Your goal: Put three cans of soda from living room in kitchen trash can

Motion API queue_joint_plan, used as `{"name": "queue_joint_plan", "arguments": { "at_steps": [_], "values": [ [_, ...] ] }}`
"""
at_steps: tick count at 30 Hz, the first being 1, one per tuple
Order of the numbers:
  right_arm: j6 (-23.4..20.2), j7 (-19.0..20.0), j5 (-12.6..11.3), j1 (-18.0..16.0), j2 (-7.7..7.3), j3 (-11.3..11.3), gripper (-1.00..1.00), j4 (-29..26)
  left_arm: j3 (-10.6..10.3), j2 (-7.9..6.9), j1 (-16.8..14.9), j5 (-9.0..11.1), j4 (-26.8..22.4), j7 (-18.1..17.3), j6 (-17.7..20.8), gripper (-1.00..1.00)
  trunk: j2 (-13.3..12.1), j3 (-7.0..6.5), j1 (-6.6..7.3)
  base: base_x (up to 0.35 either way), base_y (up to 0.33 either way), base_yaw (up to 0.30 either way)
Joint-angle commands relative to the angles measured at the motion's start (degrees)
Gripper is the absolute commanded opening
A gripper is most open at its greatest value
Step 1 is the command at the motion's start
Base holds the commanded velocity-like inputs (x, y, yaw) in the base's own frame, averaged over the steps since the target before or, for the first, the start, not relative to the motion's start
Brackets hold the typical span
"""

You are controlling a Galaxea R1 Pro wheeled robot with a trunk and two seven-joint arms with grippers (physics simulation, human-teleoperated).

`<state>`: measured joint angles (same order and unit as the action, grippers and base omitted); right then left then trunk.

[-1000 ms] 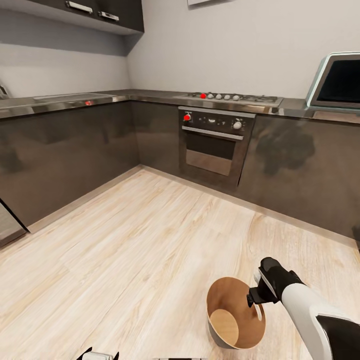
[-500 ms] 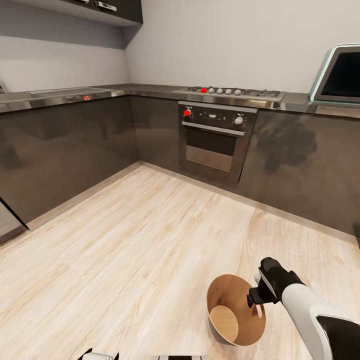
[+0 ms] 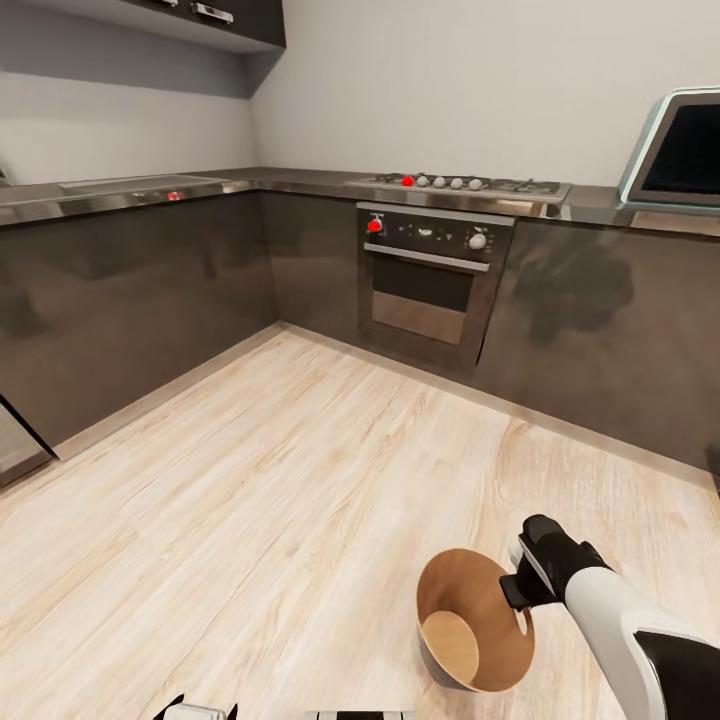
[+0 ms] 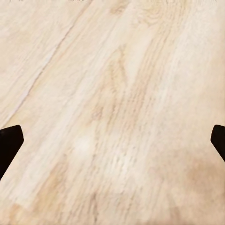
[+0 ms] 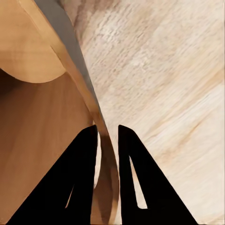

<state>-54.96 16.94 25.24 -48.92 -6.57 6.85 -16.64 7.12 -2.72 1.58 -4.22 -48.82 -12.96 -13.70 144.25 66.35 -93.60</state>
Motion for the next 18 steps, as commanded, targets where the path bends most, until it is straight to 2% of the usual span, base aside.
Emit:
{"name": "queue_joint_plan", "arguments": {
  "at_steps": [1, 9, 18],
  "values": [
    [0.0, -0.1, 0.4, 0.1, -0.01, -0.1, -1.0, 0.0, 0.0, 0.0, 0.0, 0.0, 0.0, 0.0, 0.0, 1.0, 0.0, 0.01, -0.01, 0.0, 0.0, 0.0],
    [0.0, -0.1, 0.5, 0.1, -0.02, -0.2, -1.0, 0.1, -0.1, 0.0, 0.0, 0.0, 0.3, 0.0, 0.0, 1.0, 0.0, 0.01, -0.01, 0.0, 0.0, 0.0],
    [0.1, -0.1, 0.5, 0.1, -0.01, -0.2, -1.0, 0.1, -0.3, 0.07, -0.2, -0.1, 0.3, 0.1, 2.2, 1.0, -0.1, -1.98, 0.22, 0.0, 0.0, 0.0]
  ]
}}
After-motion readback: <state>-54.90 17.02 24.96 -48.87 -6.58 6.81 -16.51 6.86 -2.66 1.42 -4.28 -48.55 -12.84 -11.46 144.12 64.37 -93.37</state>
